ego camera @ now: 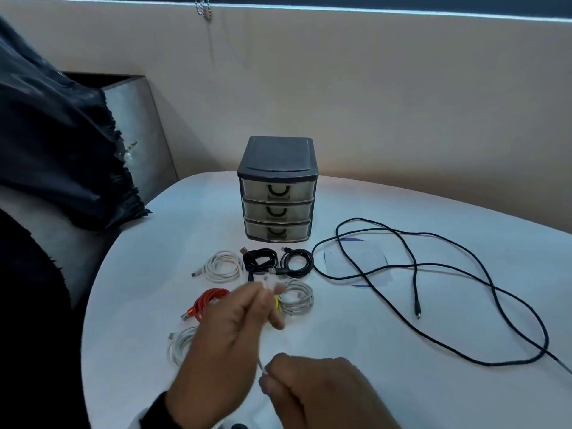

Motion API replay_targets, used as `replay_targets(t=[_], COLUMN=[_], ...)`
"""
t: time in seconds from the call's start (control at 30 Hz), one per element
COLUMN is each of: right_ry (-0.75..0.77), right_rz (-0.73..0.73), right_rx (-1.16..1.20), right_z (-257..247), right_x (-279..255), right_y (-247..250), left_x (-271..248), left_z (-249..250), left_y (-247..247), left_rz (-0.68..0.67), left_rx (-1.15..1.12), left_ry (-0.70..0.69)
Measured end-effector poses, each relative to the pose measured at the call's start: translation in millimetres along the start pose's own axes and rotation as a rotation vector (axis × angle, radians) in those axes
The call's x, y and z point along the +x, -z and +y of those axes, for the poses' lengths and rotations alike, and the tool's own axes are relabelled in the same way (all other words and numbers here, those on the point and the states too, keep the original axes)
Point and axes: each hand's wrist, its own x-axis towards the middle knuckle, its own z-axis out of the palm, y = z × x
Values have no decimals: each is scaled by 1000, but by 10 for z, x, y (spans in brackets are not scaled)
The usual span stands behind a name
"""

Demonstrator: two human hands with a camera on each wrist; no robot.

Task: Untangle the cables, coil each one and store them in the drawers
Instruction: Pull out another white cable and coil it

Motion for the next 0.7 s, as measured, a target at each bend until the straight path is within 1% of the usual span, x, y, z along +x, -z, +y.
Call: replay_targets(t=[0.03,0.07,0.13,0.17,0.23,0.27,0.33,0.37,0.43,0.5,0.57,0.63,0.7], right_ry=[40,87,175,209,204,193,170,159,116,51,-39,-109,-135], right_rz=[121,232,355,388,364,341,336,336,400,459,447,395,341], right_rx=[-51,-113,-166,-168,-78,33,290,383,454,582,795,974,1085], right_z=[21,51,108,131,206,258,352,382,366,334,296,281,283], right_x=[-8,-5,14,19,27,33,21,19,41,52,62,71,71], right_y=[33,55,48,77,113,130,119,103,84,77,78,66,53], left_x=[-26,-43,-44,-44,-47,-50,-60,-62,-59,-51,-49,-52,-28], left_z=[-8,-21,-15,-9,55,100,189,224,250,236,231,194,163], left_y=[-35,-58,-53,-41,-32,-48,-94,-113,-128,-133,-135,-137,-131], left_rz=[-54,-101,-188,-234,-276,-286,-301,-308,-347,-371,-358,-335,-223], left_rx=[97,133,66,31,-14,-35,-107,-155,-254,-346,-459,-564,-635], left_ry=[-18,-18,51,85,151,185,247,277,317,312,316,314,340])
